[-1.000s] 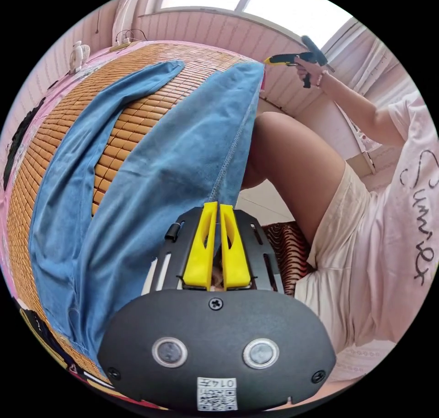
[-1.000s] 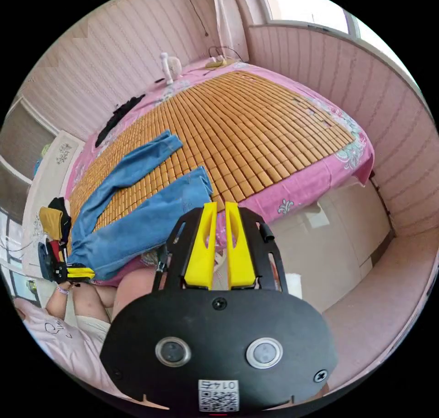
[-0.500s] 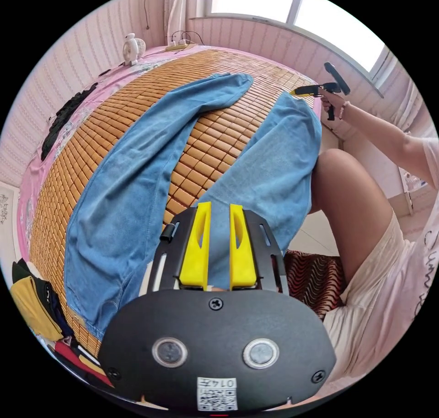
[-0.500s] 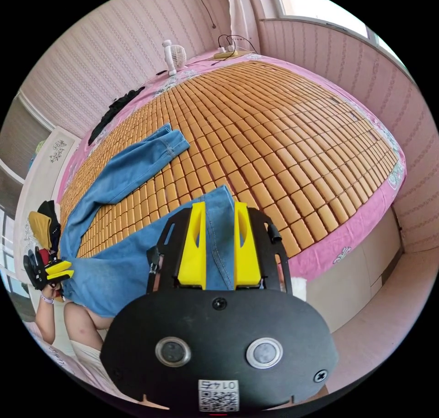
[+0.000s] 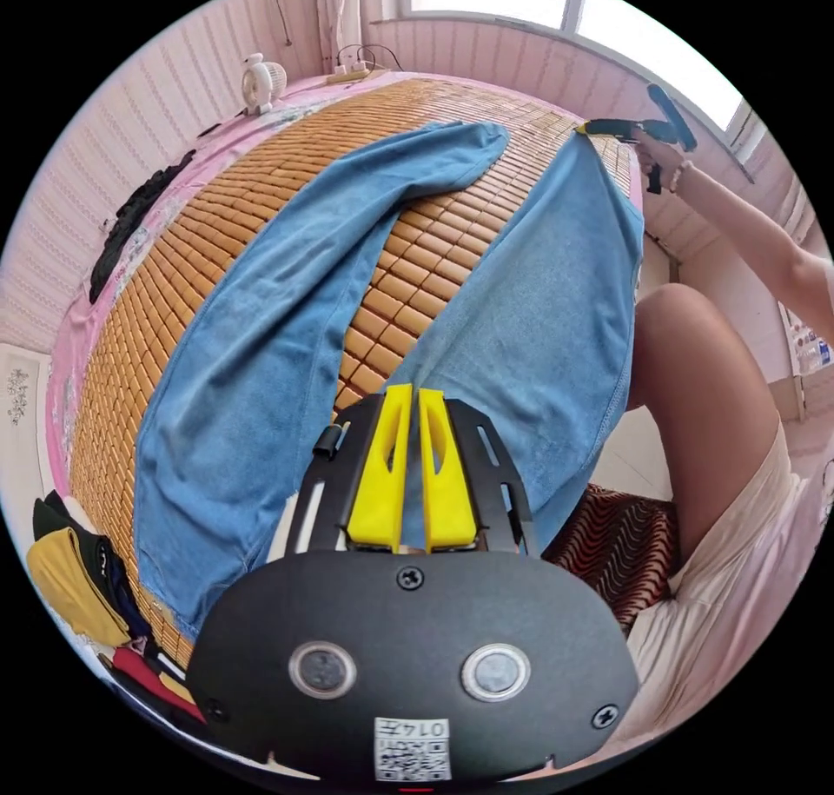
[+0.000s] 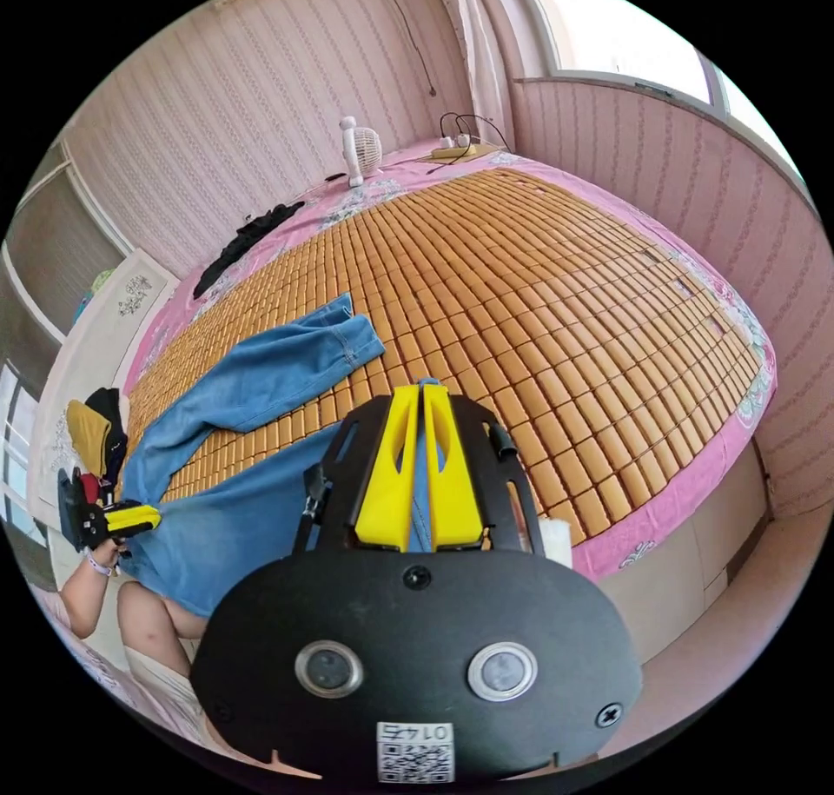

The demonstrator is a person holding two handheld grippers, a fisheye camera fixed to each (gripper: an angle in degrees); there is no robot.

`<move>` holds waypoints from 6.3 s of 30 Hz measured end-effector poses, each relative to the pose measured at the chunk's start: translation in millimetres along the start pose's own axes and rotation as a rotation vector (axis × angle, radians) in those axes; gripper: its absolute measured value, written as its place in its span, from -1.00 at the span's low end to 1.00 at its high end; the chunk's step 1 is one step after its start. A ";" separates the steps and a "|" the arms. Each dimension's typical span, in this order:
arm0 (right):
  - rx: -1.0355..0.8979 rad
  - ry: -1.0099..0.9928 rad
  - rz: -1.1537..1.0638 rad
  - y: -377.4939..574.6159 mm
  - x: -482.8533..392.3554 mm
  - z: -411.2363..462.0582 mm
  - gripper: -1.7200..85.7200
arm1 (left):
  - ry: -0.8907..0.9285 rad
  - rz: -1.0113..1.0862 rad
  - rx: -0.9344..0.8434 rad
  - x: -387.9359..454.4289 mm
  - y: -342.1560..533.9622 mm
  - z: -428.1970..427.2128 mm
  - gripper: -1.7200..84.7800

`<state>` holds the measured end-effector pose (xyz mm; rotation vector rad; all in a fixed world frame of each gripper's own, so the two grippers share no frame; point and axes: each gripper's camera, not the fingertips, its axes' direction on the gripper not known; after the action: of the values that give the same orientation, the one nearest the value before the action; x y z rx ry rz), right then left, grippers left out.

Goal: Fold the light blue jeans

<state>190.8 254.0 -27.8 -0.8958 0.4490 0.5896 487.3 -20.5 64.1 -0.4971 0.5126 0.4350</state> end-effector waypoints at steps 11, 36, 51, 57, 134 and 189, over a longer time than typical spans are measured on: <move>0.040 0.115 0.029 103.2 -24.0 -19.3 -0.78 | 0.065 -0.053 0.042 -7.5 57.8 -42.3 -0.79; 0.012 0.205 -0.531 43.5 -317.3 51.7 -0.85 | -0.071 -1.079 0.230 -106.7 463.4 -151.6 -0.75; -0.191 -0.310 -1.504 183.4 -911.6 251.7 -0.73 | -0.085 -0.862 0.159 -144.9 469.2 -127.9 -0.80; -0.242 -0.158 -1.507 189.1 -967.0 313.6 -0.59 | -0.055 -0.880 0.212 -147.1 482.0 -122.5 -0.81; 0.072 -0.333 0.247 -105.7 1.8 134.9 -0.94 | 0.115 0.000 0.107 -43.4 -522.9 200.2 -0.94; 0.183 -0.002 0.173 -51.2 23.2 27.7 -0.95 | 0.212 0.088 0.087 47.9 -277.0 112.0 -0.84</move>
<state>244.7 258.6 4.0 -0.6854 0.5730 0.6955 704.8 -166.6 215.6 -0.4406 0.7571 0.4443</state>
